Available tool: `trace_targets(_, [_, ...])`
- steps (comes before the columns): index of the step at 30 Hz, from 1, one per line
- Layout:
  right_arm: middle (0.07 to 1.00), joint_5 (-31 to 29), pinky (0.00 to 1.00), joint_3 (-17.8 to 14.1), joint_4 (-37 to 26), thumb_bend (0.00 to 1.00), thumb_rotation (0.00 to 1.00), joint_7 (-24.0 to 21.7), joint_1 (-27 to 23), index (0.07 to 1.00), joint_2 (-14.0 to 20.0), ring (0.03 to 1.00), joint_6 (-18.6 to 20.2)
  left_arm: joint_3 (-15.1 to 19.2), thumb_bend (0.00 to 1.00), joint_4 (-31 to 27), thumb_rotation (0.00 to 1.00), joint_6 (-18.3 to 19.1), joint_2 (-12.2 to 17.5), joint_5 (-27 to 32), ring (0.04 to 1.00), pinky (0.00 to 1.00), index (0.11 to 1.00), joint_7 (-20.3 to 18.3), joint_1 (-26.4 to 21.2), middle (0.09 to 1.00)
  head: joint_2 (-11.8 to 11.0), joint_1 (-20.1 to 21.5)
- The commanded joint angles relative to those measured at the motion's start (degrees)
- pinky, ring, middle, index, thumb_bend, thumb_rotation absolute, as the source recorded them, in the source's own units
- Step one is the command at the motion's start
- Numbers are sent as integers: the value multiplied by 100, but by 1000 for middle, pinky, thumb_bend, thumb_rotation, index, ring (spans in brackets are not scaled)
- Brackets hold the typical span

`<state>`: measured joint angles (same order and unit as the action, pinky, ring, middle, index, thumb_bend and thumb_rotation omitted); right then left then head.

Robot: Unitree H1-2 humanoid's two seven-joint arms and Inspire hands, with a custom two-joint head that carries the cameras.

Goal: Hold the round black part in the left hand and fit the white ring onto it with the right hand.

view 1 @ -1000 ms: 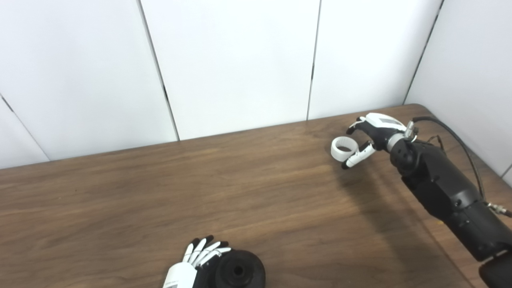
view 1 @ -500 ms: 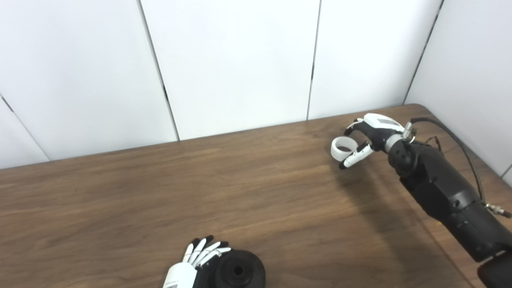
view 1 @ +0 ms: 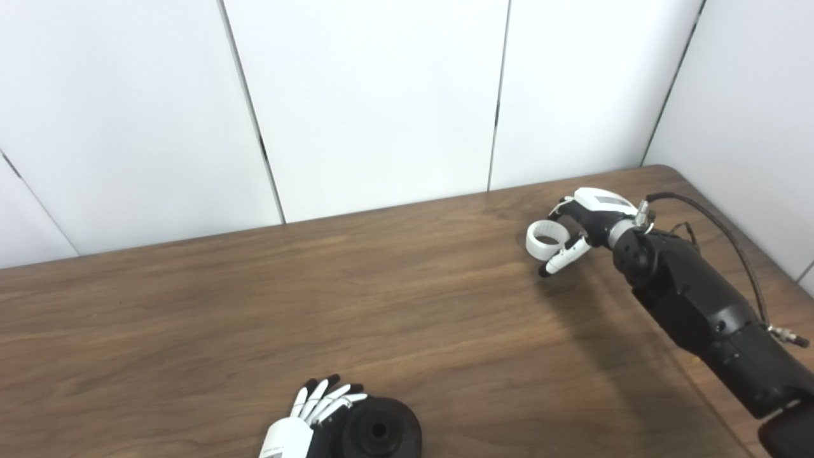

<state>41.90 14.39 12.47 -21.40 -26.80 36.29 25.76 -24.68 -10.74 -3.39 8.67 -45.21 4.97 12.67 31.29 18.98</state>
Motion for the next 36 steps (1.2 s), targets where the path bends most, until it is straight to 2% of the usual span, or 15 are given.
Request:
trace_targets(1, [961,62,1000,-56,-102,847,337,179,-284,767,124,1000,-93,8,522,400,59,213,140,-53,953,1000,482,-256,170,845,2,-10])
trace_targets(17, [946,25,1000,-59,-99,823,315,280,-284,739,79,1000,-125,-4,521,355,60,214,152,-109,947,1000,482,-258,178,845,35,9])
trace_targets(26, [925,1,1000,-98,-87,835,272,394,-279,686,24,1000,-214,-7,521,349,61,226,153,-121,951,1000,482,-272,174,847,39,3])
trace_targets(32, [898,-43,1000,-185,-66,809,211,613,-236,619,-30,988,-318,-16,521,359,62,218,148,-165,946,1000,482,-246,167,842,33,0])
trace_targets(33, [890,-51,1000,-199,-70,641,174,656,-226,544,-37,981,-334,-17,521,368,62,200,149,-159,945,1000,482,-232,165,841,35,-8])
trace_targets(34, [883,-58,1000,-207,-73,584,160,686,-220,518,-41,977,-343,-17,521,376,62,187,149,-154,945,1000,482,-221,164,841,35,-8])
trace_targets(36, [870,-83,1000,-222,-82,530,145,720,-214,492,-46,971,-352,-19,521,378,62,182,148,-163,944,1000,482,-210,162,841,38,-15])
